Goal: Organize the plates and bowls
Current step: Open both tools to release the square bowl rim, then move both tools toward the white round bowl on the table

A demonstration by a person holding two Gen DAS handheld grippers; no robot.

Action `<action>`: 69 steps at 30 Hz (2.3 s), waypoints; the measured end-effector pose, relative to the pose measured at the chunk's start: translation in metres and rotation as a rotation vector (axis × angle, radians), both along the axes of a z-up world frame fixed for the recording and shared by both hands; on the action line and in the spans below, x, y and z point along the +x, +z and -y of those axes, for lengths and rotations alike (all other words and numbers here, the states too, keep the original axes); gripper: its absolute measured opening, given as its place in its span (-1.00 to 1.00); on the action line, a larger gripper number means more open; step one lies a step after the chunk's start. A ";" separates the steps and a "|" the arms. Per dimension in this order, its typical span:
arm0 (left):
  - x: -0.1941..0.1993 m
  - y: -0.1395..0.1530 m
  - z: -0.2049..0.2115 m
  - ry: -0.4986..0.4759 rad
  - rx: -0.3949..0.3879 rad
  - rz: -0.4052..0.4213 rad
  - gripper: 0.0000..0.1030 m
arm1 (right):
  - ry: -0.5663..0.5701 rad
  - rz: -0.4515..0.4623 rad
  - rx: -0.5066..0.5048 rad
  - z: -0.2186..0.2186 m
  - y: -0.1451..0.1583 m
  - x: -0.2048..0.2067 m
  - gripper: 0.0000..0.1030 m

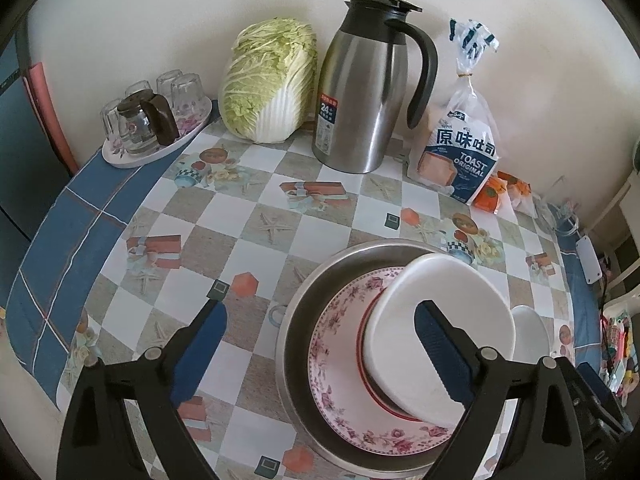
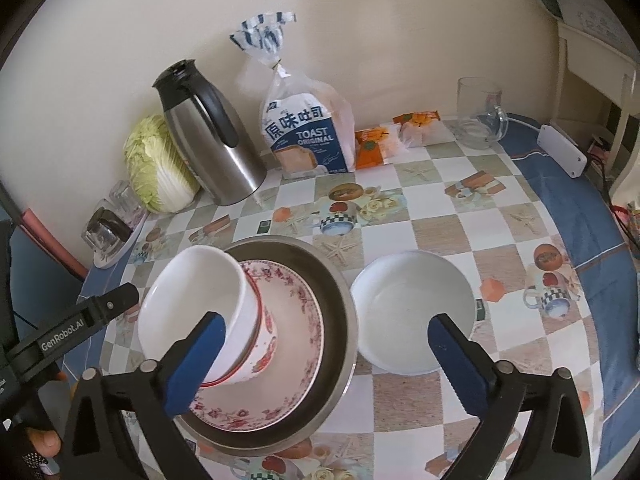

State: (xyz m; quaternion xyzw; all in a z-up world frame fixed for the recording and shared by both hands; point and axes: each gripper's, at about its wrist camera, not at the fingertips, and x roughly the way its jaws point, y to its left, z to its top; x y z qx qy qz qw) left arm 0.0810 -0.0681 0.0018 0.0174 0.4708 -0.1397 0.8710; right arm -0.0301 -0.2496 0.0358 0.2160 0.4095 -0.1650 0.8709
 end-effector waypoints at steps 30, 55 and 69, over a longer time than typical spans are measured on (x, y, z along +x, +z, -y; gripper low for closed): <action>-0.069 0.021 0.109 -0.236 -0.016 0.098 0.85 | -0.256 0.039 0.097 0.114 -0.011 -0.079 1.00; -0.062 -0.009 0.203 -0.422 0.013 0.059 0.85 | -0.305 -0.101 0.127 0.143 -0.062 -0.075 1.00; -0.052 -0.038 0.229 -0.464 0.043 0.011 0.85 | -0.236 -0.186 0.129 0.130 -0.098 -0.046 1.00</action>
